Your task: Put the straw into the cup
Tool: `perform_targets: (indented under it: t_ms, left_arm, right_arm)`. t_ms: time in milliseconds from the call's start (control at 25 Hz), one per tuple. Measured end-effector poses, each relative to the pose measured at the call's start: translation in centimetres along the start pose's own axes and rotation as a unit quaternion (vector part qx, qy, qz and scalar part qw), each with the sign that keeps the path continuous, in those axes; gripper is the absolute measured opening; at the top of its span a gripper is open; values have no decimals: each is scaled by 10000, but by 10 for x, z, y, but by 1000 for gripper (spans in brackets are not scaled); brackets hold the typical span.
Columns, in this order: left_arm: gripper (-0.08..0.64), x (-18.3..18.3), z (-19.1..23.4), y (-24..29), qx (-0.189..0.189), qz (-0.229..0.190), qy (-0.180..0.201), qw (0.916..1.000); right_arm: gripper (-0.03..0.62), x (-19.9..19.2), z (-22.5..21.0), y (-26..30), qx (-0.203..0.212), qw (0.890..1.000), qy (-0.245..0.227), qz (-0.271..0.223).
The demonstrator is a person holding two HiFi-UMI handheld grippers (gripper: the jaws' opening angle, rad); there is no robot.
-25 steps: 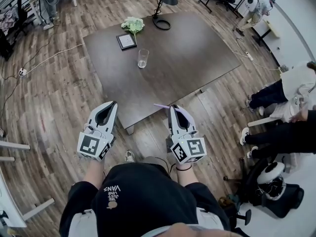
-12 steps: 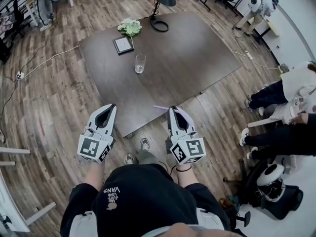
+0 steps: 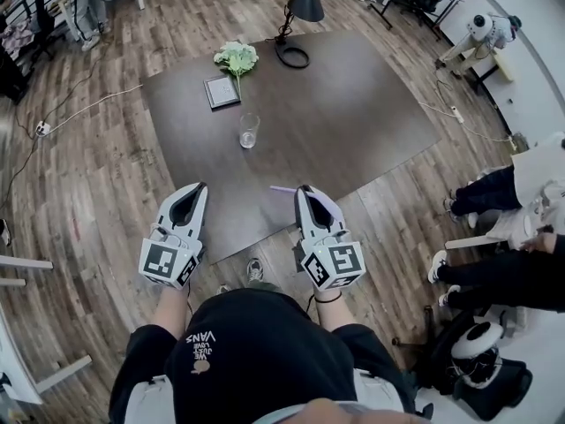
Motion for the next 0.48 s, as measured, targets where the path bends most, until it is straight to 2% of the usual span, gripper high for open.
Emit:
perform_targets:
  t_ms: [200,480]
  left_arm:
    - [9,2,1,21,209,-11,42,9998]
    - [9,-2,14,33,319,70,37,9995]
  right_arm:
    - [41,8,-21,23,236,9997,12,-7]
    - [40,5,-28,55,391,9992,71,42]
Point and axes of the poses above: the fingertips, and each gripper's own axes: y forward along the fingers, z to its left, x out of its top, the point moved 5 cm from there along -y, backward along the fingers, and after that the axes turned 2 degrees about -z, right-handed, at the moved point
